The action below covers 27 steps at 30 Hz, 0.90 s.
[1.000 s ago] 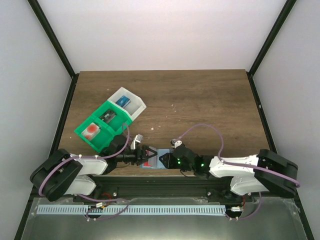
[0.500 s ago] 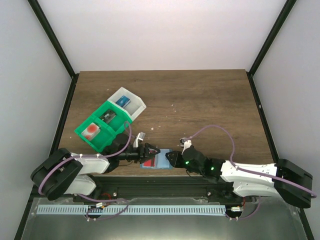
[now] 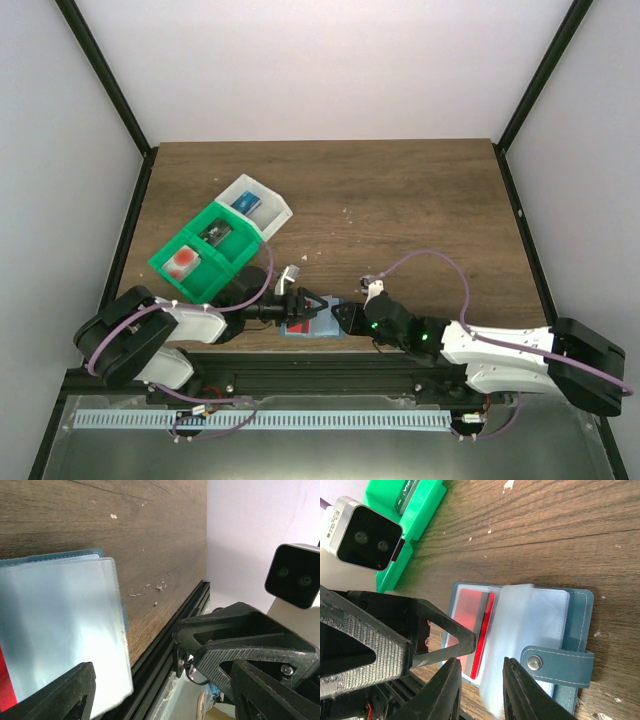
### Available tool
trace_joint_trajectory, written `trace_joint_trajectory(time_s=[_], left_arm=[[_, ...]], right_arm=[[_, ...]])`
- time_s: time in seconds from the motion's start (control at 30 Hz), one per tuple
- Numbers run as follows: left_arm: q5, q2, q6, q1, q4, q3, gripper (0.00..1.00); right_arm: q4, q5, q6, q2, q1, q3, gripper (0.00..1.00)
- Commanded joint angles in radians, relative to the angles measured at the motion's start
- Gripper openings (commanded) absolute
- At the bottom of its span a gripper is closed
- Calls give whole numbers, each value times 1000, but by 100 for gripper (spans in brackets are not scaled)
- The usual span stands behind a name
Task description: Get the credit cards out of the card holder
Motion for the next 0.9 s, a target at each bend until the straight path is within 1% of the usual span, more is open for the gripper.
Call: trace_joint_trajectory(time_s=[0.0, 0.2, 0.3, 0.4, 0.47, 0.53, 0.67, 0.73, 0.77, 0.87], left_arm=[[13, 9, 23, -5, 25, 15, 76], [-7, -17, 97, -1, -112, 49, 79], [-36, -52, 137, 8, -208, 62, 79], [-68, -88, 164, 30, -284, 61, 79], [-59, -100, 180, 58, -318, 54, 79], [-51, -116, 198, 85, -354, 47, 78], [-78, -162, 238, 129, -448, 34, 75], [-110, -184, 269, 137, -515, 40, 70], [-126, -195, 281, 138, -543, 42, 64], [-158, -223, 297, 142, -592, 35, 50]], right_arm=[[1, 14, -16, 6, -4, 15, 25], [6, -9, -35, 27, -3, 41, 26], [21, -29, -47, 55, -4, 54, 26], [44, -60, -59, 90, -5, 71, 26], [56, -90, -69, 117, -3, 90, 26], [66, -123, -81, 149, -4, 112, 26], [107, -199, -89, 235, -4, 156, 26], [112, -225, -96, 280, -4, 188, 26], [113, -235, -100, 303, -4, 203, 26], [106, -248, -109, 363, -5, 245, 25]])
